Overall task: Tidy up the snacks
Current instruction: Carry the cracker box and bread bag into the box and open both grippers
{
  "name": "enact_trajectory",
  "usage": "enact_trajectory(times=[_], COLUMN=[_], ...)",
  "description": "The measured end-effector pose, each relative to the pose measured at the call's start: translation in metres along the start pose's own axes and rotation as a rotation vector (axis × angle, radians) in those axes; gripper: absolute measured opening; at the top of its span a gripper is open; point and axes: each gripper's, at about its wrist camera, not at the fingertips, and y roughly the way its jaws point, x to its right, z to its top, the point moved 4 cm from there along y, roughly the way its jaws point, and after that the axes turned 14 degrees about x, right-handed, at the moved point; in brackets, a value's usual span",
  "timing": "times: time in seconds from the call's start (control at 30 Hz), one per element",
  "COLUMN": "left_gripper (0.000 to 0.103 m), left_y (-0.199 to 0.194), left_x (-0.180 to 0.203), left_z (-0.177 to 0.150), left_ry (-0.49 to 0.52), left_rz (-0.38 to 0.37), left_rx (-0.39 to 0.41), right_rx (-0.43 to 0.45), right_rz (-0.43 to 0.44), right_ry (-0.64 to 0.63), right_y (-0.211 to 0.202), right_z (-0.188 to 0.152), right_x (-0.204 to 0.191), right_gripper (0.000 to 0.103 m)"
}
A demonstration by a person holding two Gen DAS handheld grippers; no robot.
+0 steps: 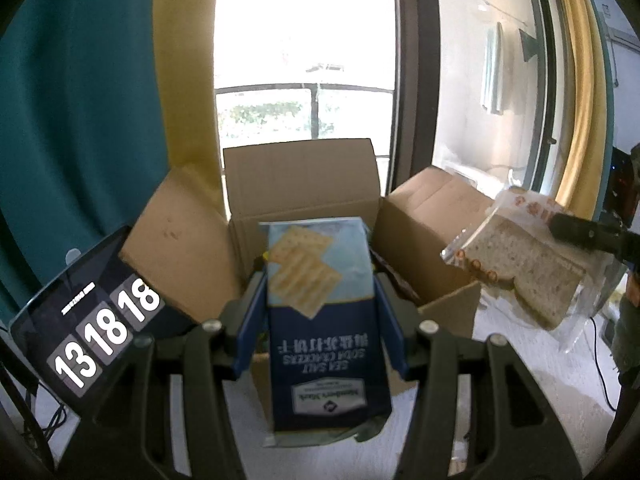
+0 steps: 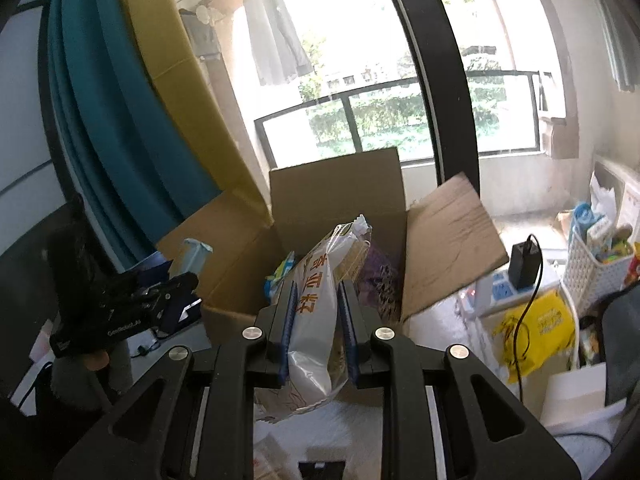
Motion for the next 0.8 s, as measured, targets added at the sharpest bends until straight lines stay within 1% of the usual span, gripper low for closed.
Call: enact_trajectory(times=[0.17,0.3,0.4,0.53,0.8], left_gripper=[0.054,0.054,0.054,0.054,0.055], left_y=[0.017,0.037,0.047,0.06,0.075], left_x=[-0.002,-0.007,-0.012,-0.014,-0.024], left_z=[0.004,0.003,0.001,-0.003,-0.003], left_ry=[0.008,0.004,-0.014,-0.015,-0.052], left_rz=[0.002,0.009,0.022,0.023,0.03], left_rx=[0.003,-0.007,-0.011,-0.038,-0.061], right_rx=[0.025,0.051,0.07,0.07,0.046], right_rz=[-0.035,-0.088,-0.148,-0.205,-0.258], right_ry=[-0.044,-0.096,-0.152,-0.211,-0.302], right_y=[0.016,0.031,0.046,0.066,0.106], right_z=[0.011,0.02,0.023,0.02,0.011], right_x=[0.003,0.006,0.011,0.018,0.024], right_gripper=[0.023,0.023,0.023,0.023,0.023])
